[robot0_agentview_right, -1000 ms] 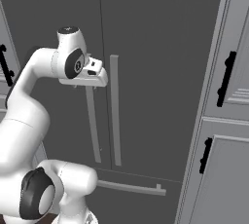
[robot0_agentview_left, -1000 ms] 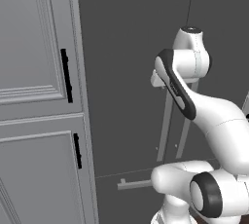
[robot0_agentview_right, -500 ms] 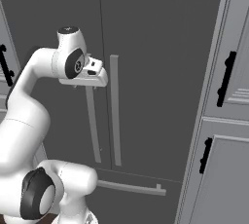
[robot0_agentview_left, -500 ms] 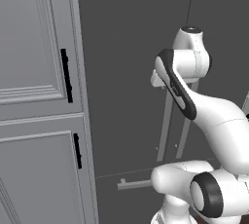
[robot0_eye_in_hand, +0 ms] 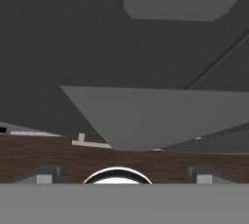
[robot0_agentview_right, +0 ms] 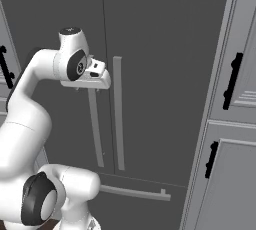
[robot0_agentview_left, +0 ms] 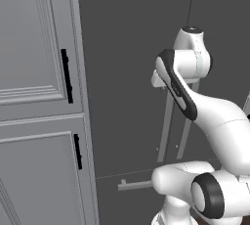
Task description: Take the strawberry from the fridge and place it on top of the pancake, located on the dining counter.
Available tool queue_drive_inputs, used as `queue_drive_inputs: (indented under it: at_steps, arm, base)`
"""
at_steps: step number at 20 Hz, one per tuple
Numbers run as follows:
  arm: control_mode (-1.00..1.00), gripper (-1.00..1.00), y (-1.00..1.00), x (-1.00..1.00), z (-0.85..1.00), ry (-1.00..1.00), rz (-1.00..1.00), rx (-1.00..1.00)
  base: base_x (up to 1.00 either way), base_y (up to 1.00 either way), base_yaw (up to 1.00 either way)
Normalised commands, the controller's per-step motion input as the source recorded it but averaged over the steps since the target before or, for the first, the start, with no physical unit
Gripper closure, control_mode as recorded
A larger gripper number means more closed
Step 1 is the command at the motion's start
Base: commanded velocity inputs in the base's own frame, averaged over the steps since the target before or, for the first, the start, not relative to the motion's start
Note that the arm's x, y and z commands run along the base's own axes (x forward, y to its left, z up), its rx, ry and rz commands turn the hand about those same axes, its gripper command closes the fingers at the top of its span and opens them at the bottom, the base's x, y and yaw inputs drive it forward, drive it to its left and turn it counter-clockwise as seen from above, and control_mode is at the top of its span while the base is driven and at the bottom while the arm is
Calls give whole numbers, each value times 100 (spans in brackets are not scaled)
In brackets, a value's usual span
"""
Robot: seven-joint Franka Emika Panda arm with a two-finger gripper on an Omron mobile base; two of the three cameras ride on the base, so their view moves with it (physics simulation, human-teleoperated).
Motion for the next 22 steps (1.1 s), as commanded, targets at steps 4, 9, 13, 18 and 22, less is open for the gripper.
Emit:
queue_drive_inputs:
  at_steps: [4, 9, 13, 18, 22]
  arm:
    - [-100, -100, 0, 0, 0, 0, 0, 0]
    - [-100, -100, 0, 0, 0, 0, 0, 0]
    - [-100, -100, 0, 0, 0, 0, 0, 0]
    - [-100, -100, 0, 0, 0, 0, 0, 0]
    - [100, -100, 0, 0, 0, 0, 0, 0]
  base:
    - [0, 0, 0]
    - [0, 0, 0]
    - [0, 0, 0]
    - [0, 0, 0]
    - [0, 0, 0]
